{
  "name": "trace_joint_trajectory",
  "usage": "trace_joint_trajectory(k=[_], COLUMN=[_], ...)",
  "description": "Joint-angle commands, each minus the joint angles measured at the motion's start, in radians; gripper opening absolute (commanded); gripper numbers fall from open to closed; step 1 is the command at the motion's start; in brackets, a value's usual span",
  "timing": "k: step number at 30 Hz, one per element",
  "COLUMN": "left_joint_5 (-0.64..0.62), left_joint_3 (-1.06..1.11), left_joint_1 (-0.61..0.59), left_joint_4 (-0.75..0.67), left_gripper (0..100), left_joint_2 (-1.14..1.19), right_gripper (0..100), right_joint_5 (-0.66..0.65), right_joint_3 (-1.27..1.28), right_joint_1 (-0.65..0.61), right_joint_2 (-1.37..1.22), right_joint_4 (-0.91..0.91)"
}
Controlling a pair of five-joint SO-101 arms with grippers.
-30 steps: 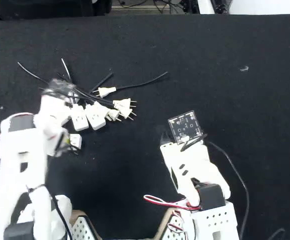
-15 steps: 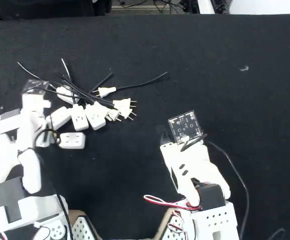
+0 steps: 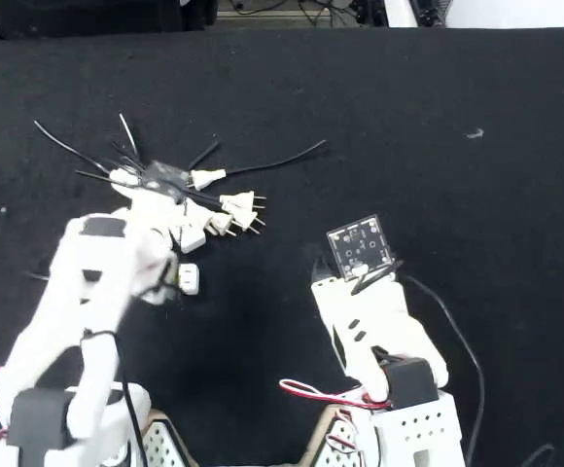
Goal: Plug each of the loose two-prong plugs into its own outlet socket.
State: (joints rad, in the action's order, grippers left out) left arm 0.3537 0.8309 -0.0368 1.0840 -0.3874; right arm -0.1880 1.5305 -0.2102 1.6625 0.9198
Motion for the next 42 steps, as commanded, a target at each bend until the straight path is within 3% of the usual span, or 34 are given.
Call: trace_joint_trajectory(k=[1,11,17,22,30,33,42], left_joint_5=[-0.021,-0.017,-0.023,-0.058,-0.078,-0.080,-0.098], left_joint_3=[0.027,-0.002,0.119,0.136,0.211,0.208,0.188], left_joint_1=[0.071,-0.154,-0.249,-0.203,-0.001,0.005,0.076], left_joint_4=[0.008,-0.017,-0.275,-0.305,-0.310,-0.304,-0.164], left_gripper=[18,18,18,18,18,18,18], left_joint_2=[-0.103,-0.204,-0.100,-0.078,-0.081,-0.081,-0.081], right_gripper=[22.9,22.9,22.9,22.9,22.9,22.9,22.9], right_joint_5=[0.000,0.000,0.000,0.000,0.000,0.000,0.000], right_joint_3=[-0.002,-0.001,-0.001,-0.001,-0.001,-0.001,-0.001], right_joint_1=[-0.011,-0.011,-0.011,-0.011,-0.011,-0.011,-0.011], right_joint_2=[0.013,0.013,0.013,0.013,0.013,0.013,0.013], right_joint_4=[0.003,0.003,0.003,0.003,0.003,0.003,0.003])
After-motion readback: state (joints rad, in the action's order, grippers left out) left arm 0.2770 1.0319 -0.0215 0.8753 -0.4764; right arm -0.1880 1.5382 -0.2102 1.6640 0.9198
